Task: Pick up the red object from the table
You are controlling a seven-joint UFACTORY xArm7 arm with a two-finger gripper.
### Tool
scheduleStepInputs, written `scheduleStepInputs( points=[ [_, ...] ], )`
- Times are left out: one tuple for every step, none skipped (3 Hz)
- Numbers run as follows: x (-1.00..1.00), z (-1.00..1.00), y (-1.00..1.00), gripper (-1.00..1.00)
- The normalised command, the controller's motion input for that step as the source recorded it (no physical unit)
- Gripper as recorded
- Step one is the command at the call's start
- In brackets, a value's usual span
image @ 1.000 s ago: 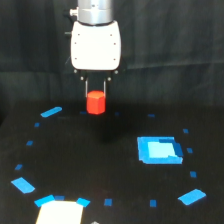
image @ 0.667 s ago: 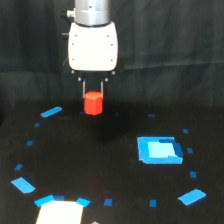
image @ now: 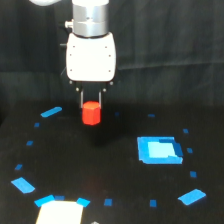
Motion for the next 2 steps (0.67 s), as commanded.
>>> scheduleStepInputs(
  points=[
    [0.11,0.80,1.00,-0.83],
    [0.31,-0.79,-0.96,-0.18]
  ],
)
